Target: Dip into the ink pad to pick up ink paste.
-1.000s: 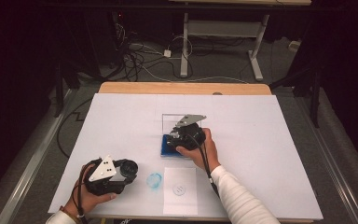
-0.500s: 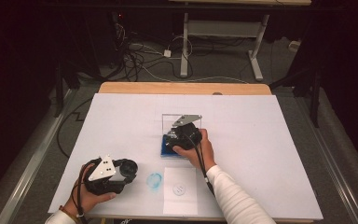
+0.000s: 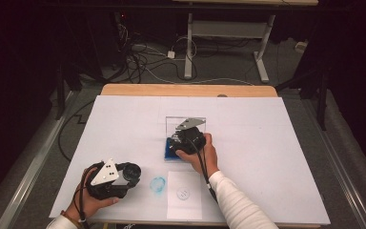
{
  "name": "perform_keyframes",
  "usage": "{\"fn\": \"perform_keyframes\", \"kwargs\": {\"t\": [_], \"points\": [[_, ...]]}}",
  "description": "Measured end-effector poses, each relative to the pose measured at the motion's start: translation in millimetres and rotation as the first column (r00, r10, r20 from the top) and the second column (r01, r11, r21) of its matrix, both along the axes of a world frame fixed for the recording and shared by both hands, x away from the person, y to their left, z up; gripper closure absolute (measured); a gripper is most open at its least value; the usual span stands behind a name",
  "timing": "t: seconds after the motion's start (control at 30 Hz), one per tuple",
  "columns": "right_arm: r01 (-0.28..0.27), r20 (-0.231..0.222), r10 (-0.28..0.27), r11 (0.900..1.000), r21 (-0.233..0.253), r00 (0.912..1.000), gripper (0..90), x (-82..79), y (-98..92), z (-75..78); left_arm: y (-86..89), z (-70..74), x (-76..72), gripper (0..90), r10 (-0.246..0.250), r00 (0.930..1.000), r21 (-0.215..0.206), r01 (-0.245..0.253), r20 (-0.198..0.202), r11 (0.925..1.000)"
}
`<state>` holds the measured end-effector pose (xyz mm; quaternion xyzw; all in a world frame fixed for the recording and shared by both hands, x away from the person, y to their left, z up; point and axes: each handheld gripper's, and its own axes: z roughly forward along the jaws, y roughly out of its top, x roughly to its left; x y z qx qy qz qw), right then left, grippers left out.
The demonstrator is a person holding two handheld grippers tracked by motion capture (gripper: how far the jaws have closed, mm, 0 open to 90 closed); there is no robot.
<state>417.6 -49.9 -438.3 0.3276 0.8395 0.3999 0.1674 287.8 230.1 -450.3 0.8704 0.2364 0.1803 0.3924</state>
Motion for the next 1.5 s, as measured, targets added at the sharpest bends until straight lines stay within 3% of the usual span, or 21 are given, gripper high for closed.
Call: {"fn": "perform_keyframes", "kwargs": {"t": [0.33, 0.5, 0.63, 0.87, 1.0, 1.1, 1.17, 1.23, 1.5], "points": [[0.026, -0.018, -0.025, 1.000, 0.004, 0.9995, 57.5, -1.9, -0.3, 2.5, 1.0, 0.8, 1.3, 36.5, -0.001, 1.0000, -0.004, 0.001, -0.002, 1.0000], [0.010, -0.016, -0.010, 1.000, 0.004, 0.9998, 57.5, -4.1, -0.1, 1.4, 0.5, 0.0, 2.1, 36.5, -0.001, 1.0000, -0.004, 0.001, -0.008, 1.0000], [0.012, -0.023, -0.011, 0.999, 0.045, 0.9997, 57.4, -3.0, -4.1, -1.9, -0.6, 0.2, 1.4, 36.5, -0.003, 1.0000, 0.002, 0.003, -0.006, 1.0000], [0.002, -0.026, -0.001, 0.999, 0.047, 0.9997, 57.3, -2.7, -6.0, -2.9, -1.6, 0.9, 0.3, 36.6, -0.007, 1.0000, 0.001, 0.007, -0.004, 1.0000], [0.005, -0.009, -0.005, 1.000, 0.021, 0.9999, 57.3, -4.9, -1.9, -2.3, 1.5, 2.9, 1.7, 36.5, 0.002, 0.9997, -0.050, -0.003, -0.023, 0.9987], [0.000, 0.002, 0.000, 1.000, 0.009, 1.0000, 57.3, -5.7, -1.5, -2.1, 0.9, 3.7, 1.5, 36.5, -0.001, 0.9998, -0.048, 0.000, -0.018, 0.9988], [0.002, 0.003, -0.002, 1.000, 0.023, 1.0000, 57.3, -6.2, -2.7, -3.1, 0.2, 3.3, 1.8, 36.5, -0.003, 0.9998, -0.055, 0.002, -0.022, 0.9985], [0.003, 0.003, -0.003, 0.999, 0.034, 1.0000, 57.3, -6.1, -3.5, -3.9, 0.0, 2.6, 3.5, 36.5, -0.007, 0.9988, -0.091, 0.003, -0.048, 0.9958], [-0.003, 0.008, 0.003, 1.000, 0.029, 1.0000, 57.3, -6.8, -3.4, -4.2, -2.3, 2.9, 3.2, 36.5, -0.012, 0.9988, -0.088, 0.008, -0.047, 0.9961]]}}
